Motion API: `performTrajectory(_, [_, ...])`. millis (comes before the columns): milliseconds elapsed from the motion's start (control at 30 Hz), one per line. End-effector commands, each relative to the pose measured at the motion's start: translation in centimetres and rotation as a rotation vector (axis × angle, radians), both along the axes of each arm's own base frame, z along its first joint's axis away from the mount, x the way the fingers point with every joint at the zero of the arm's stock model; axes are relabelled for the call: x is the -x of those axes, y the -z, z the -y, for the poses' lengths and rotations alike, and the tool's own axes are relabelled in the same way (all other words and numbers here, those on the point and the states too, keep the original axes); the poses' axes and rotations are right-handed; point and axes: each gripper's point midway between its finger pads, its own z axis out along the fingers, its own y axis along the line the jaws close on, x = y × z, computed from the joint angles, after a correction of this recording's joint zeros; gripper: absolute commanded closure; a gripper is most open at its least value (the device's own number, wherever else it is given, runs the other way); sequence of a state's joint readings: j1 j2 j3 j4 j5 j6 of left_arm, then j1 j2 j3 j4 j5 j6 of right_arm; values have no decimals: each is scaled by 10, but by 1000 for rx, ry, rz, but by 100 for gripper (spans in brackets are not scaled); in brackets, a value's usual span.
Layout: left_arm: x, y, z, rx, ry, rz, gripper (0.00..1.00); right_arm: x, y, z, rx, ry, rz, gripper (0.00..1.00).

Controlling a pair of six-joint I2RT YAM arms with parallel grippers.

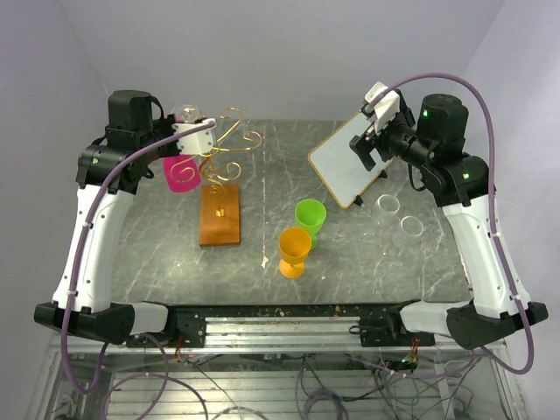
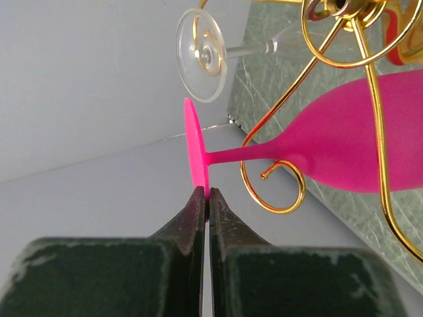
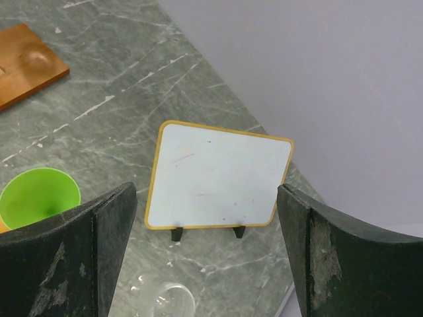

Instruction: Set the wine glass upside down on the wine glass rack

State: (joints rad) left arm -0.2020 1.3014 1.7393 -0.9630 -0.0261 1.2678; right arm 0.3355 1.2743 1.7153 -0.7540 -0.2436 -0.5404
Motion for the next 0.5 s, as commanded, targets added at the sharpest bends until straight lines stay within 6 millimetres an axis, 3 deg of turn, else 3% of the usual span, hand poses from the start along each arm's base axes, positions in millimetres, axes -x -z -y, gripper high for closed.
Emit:
performTrajectory(0, [1, -8, -8, -34, -38, 35, 93, 5, -3, 2, 2, -4, 13, 13])
performTrajectory(467, [11, -1, -15, -79, -52, -14, 93, 6, -2, 4, 7, -4, 12, 13])
